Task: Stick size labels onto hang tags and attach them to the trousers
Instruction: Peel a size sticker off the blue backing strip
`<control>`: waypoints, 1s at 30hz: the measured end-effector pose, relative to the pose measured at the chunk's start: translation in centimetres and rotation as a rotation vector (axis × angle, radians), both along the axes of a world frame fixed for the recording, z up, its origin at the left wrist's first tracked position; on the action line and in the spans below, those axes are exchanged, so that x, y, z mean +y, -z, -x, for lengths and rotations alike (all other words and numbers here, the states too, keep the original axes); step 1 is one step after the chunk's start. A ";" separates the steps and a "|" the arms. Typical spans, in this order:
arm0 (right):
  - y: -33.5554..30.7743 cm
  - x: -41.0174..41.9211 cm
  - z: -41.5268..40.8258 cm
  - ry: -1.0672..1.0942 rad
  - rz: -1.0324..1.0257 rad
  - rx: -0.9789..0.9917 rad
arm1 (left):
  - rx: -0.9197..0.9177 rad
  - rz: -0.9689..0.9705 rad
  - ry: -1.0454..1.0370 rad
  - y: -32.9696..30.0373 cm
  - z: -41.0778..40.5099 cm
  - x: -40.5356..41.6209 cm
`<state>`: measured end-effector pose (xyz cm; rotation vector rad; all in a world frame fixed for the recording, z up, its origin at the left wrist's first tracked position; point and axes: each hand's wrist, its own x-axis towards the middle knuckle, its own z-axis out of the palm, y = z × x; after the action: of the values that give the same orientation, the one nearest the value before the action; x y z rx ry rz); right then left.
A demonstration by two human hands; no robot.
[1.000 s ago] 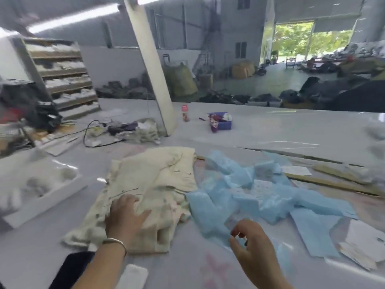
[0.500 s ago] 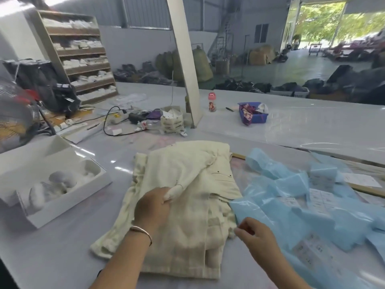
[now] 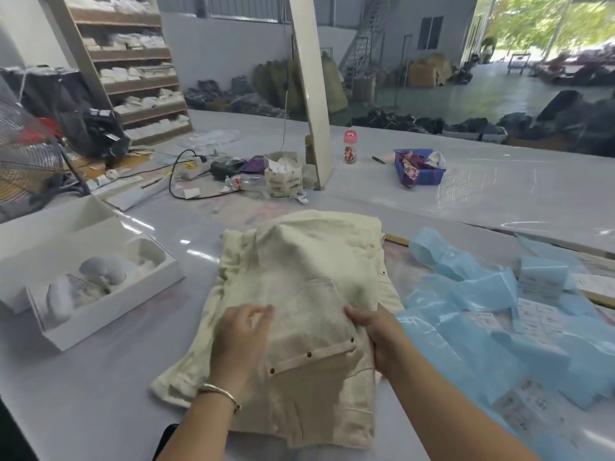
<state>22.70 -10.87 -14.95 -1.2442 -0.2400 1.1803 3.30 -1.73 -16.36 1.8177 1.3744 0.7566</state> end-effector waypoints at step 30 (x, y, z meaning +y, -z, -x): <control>-5.3 -7.9 -4.5 -0.310 -0.658 0.271 | -1.189 0.657 0.298 -5.3 1.2 1.5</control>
<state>27.24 -18.73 -9.65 -0.4745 -0.5798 1.3685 2.07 -0.25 -11.01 0.7330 0.4326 0.8519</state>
